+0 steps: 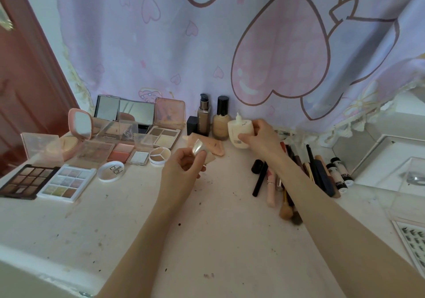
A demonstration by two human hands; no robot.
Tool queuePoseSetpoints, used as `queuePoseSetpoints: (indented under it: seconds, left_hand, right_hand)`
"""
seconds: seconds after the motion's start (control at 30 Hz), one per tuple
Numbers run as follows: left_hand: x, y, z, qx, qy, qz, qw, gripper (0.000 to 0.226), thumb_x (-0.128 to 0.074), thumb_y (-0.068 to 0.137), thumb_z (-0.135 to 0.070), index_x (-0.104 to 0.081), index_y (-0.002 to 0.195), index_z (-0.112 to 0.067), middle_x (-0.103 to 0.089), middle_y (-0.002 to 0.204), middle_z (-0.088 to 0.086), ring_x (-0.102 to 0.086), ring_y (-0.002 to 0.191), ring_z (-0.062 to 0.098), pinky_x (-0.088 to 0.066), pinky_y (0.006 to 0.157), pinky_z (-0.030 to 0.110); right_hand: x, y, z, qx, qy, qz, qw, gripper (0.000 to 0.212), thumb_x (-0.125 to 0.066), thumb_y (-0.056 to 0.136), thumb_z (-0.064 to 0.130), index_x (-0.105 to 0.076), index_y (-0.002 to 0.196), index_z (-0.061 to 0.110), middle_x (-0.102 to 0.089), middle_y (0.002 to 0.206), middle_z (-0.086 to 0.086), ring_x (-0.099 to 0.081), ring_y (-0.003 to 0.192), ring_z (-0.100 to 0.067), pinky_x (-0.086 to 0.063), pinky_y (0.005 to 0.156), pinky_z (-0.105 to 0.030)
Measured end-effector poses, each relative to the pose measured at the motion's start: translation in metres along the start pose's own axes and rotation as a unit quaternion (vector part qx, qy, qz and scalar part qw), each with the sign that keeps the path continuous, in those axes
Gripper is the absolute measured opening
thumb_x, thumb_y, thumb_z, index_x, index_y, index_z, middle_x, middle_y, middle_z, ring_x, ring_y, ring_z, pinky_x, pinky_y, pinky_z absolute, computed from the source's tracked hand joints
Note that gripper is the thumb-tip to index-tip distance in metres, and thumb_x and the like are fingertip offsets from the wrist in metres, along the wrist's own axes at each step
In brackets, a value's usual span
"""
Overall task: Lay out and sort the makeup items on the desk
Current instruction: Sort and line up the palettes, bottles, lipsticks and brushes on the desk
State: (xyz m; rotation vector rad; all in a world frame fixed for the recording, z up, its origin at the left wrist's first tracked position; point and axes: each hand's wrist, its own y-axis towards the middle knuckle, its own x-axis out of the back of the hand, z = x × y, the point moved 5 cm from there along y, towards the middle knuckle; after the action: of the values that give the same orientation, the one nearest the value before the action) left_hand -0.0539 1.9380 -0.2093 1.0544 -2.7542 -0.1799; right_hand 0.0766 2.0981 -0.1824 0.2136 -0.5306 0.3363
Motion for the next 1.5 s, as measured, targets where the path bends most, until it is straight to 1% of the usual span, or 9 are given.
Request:
queuePoseSetpoints:
  seconds: [0.13,0.43,0.73,0.87,0.97,1.1,1.2,1.37,1.5]
  left_hand:
    - [-0.001,0.001,0.002,0.006,0.008,0.006,1.0,0.015,-0.059,0.089,-0.024,-0.061,0.095,-0.011,-0.069,0.078,0.006,-0.057,0.055,-0.002,-0.043,0.053,0.008]
    - [-0.002,0.001,0.002,-0.003,0.02,0.017,1.0,0.006,-0.062,0.086,-0.028,-0.059,0.083,-0.032,-0.068,0.08,-0.003,-0.063,0.075,0.01,-0.053,0.072,0.029]
    - [-0.002,0.001,0.002,0.002,0.003,0.019,1.0,0.012,-0.066,0.084,-0.024,-0.058,0.091,-0.028,-0.068,0.09,-0.001,-0.066,0.083,0.011,-0.055,0.075,0.032]
    - [0.0,0.001,0.0,-0.021,0.022,0.016,0.999,0.01,-0.067,0.083,-0.024,-0.06,0.089,-0.029,-0.065,0.086,-0.01,-0.06,0.079,0.002,-0.048,0.07,0.012]
    - [0.002,0.001,-0.003,-0.037,0.008,0.011,0.999,0.013,-0.067,0.083,-0.021,-0.065,0.096,-0.021,-0.067,0.084,-0.01,-0.061,0.075,-0.002,-0.048,0.07,0.01]
    - [-0.004,-0.003,-0.011,-0.056,-0.018,0.048,0.997,0.015,-0.065,0.085,-0.015,-0.063,0.09,-0.029,-0.067,0.081,-0.009,-0.061,0.068,-0.003,-0.05,0.065,0.011]
    - [-0.009,-0.003,-0.007,-0.049,-0.019,0.065,0.997,0.021,-0.061,0.087,-0.012,-0.061,0.101,-0.028,-0.067,0.084,-0.008,-0.062,0.068,0.001,-0.051,0.066,0.012]
    - [-0.021,-0.007,0.001,-0.118,0.129,0.106,0.979,0.023,-0.055,0.09,-0.01,-0.062,0.109,-0.022,-0.066,0.095,-0.004,-0.063,0.085,0.01,-0.051,0.08,0.02]
    - [-0.036,-0.016,0.007,-0.227,0.309,0.204,0.901,0.027,-0.049,0.093,-0.019,-0.063,0.115,-0.016,-0.056,0.12,-0.004,-0.053,0.109,0.009,-0.035,0.094,0.012]
  right_hand:
    - [0.003,0.008,-0.008,-0.002,-0.046,0.017,0.999,0.043,-0.063,0.084,0.01,-0.049,0.124,0.006,-0.056,0.121,-0.009,-0.048,0.097,-0.013,-0.037,0.077,-0.024]
    - [0.006,0.019,-0.01,0.007,-0.091,-0.023,0.996,0.041,-0.06,0.085,0.007,-0.051,0.126,0.004,-0.058,0.123,-0.012,-0.053,0.111,-0.023,-0.035,0.076,-0.019]
    - [0.02,-0.007,-0.004,0.024,-0.067,-0.088,0.994,0.028,-0.062,0.087,0.014,-0.061,0.114,0.006,-0.062,0.108,-0.006,-0.057,0.1,-0.016,-0.042,0.085,-0.023]
    - [0.008,-0.035,0.019,0.067,-0.042,0.055,0.995,0.027,-0.065,0.086,0.018,-0.064,0.112,0.013,-0.063,0.1,0.004,-0.056,0.085,-0.005,-0.044,0.073,-0.013]
    - [-0.012,-0.056,0.024,0.058,0.026,0.198,0.978,0.035,-0.068,0.083,0.02,-0.061,0.118,0.016,-0.067,0.102,0.004,-0.06,0.078,-0.002,-0.048,0.062,-0.014]
    - [-0.02,-0.062,0.023,0.086,0.07,0.176,0.978,0.033,-0.068,0.084,0.016,-0.062,0.117,0.014,-0.068,0.096,0.003,-0.059,0.067,0.004,-0.045,0.058,-0.014]
    - [-0.013,-0.058,0.019,0.094,0.028,0.146,0.984,0.031,-0.067,0.084,0.019,-0.063,0.114,0.014,-0.066,0.095,0.006,-0.06,0.076,0.001,-0.045,0.062,-0.01]
    - [0.009,-0.025,0.001,0.061,-0.116,0.052,0.99,0.03,-0.066,0.084,0.025,-0.061,0.112,0.013,-0.062,0.101,0.002,-0.055,0.087,-0.007,-0.044,0.074,-0.016]
    - [0.007,-0.008,-0.012,0.048,-0.257,0.04,0.964,0.028,-0.058,0.088,0.034,-0.062,0.108,0.016,-0.065,0.104,-0.002,-0.058,0.095,-0.019,-0.048,0.085,-0.039]
